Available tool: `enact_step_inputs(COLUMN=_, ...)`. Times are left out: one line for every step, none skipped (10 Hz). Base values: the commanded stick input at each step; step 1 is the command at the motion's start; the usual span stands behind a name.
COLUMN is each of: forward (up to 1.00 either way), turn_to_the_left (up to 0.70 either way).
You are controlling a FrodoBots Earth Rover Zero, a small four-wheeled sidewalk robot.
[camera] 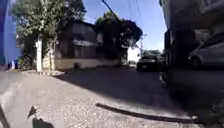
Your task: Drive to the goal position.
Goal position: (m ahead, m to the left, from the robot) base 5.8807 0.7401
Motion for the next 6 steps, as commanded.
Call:
enact_step_inputs(forward=0.95, turn_to_the_left=-0.16)
enact_step_inputs(forward=0.95, turn_to_the_left=-0.36)
enact_step_inputs(forward=0.95, turn_to_the_left=-0.18)
enact_step_inputs(forward=0.95, turn_to_the_left=-0.05)
enact_step_inputs(forward=0.95, turn_to_the_left=-0.01)
enact_step_inputs(forward=0.95, turn_to_the_left=-0.01)
